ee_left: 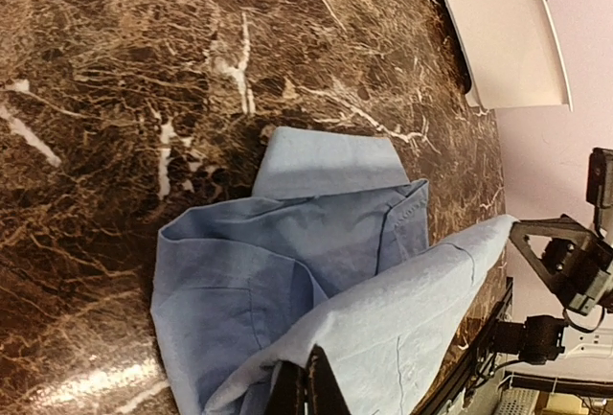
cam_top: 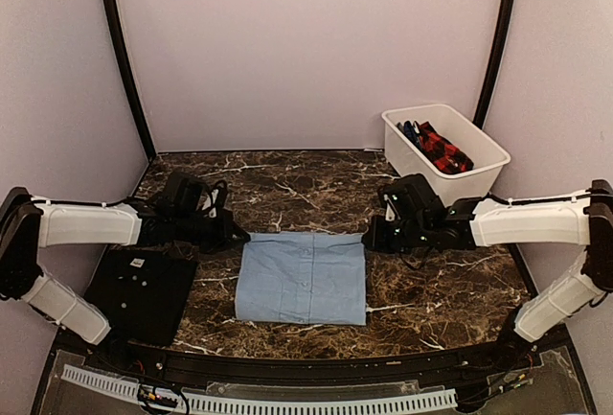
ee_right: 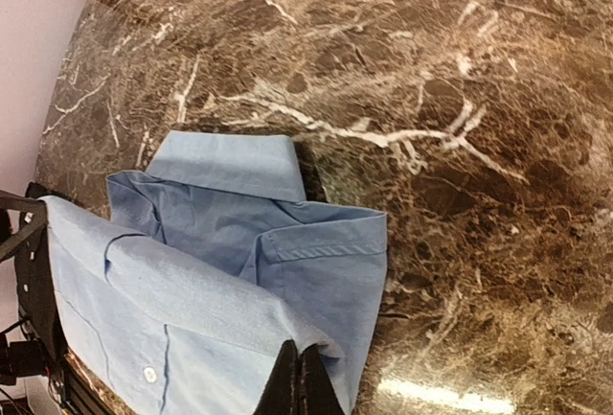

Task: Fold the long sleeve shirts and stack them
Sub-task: Fold the 2/3-rectangle-folded shirt at the center of the board, then adjust the square-folded shirt at the center of the board.

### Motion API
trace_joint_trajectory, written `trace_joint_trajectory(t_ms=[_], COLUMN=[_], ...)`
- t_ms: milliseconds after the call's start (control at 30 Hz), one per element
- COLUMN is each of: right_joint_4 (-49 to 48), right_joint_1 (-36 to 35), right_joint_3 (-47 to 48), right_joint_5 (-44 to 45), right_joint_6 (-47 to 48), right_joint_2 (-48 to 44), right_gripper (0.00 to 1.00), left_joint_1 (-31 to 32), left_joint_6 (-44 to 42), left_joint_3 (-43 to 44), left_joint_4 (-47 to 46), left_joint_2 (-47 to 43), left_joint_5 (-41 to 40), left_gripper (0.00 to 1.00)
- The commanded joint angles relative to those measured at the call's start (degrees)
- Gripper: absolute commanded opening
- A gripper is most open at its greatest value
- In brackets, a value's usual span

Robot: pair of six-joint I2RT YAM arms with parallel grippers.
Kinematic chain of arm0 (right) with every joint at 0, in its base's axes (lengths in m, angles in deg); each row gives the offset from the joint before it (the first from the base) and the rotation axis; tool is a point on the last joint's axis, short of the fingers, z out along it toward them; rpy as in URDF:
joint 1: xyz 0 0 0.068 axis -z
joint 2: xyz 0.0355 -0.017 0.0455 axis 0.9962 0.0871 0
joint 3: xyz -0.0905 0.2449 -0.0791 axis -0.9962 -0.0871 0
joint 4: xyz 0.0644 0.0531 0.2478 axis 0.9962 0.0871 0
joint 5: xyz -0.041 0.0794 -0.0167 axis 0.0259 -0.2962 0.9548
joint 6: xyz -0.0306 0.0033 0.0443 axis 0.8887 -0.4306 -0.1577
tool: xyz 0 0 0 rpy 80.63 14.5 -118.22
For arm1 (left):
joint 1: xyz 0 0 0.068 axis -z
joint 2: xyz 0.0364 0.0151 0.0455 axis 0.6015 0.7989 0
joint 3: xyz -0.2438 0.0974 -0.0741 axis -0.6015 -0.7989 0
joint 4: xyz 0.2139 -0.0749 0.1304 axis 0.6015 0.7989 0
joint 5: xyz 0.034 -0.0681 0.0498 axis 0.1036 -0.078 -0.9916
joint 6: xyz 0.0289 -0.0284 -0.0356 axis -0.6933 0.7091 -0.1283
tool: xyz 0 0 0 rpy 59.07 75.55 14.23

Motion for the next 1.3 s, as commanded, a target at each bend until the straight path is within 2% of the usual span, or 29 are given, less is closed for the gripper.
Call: trace_joint_trajectory(t_ms=[0,267,533,667,767,867,1033,1267], right_joint_4=[-0.2,0.9,0.9,-1.0,-1.4,-2.7,-5.9,-10.8], right_joint_1=[-0.1,1.1,3.7,3.7,3.7,3.7,3.9,5.0], right_joint_3=[4.5,12.2,16.4,15.3,14.0,11.7,10.5,10.9], right_joint_5=[3.0,3.8,-0.7,-5.1,-6.6,-6.9,-6.8,-9.0], right_joint_6=[0.6,3.8,8.0,10.3,10.6,10.0,10.1,10.2], right_joint_2=[2.2,10.8,15.6,17.1,17.6,17.7,19.3,23.4], right_gripper=[0.00,0.00,0.02,0.25,0.37,0.43,0.43,0.35], left_joint_1=[-4.1,-6.7,-6.9,-6.9,-6.9,-6.9,-6.9,-6.8], left_joint_6=[-2.5,-4.1,-4.5,-5.1,-6.1,-6.2,-5.7,-5.6], left_joint_3=[-1.3,4.9,6.5,6.4,7.0,6.9,6.5,7.3], left_joint_4=[-0.7,-3.3,-3.2,-2.9,-2.2,-2.2,-3.8,-4.6], left_joint_2=[3.3,14.0,15.0,13.6,14.0,15.2,17.6,20.6], left_joint_5=[-4.1,-1.2,-0.6,-0.1,0.2,0.8,1.5,2.3], left_gripper=[0.00,0.00,0.00,0.00,0.00,0.00,0.00,0.00])
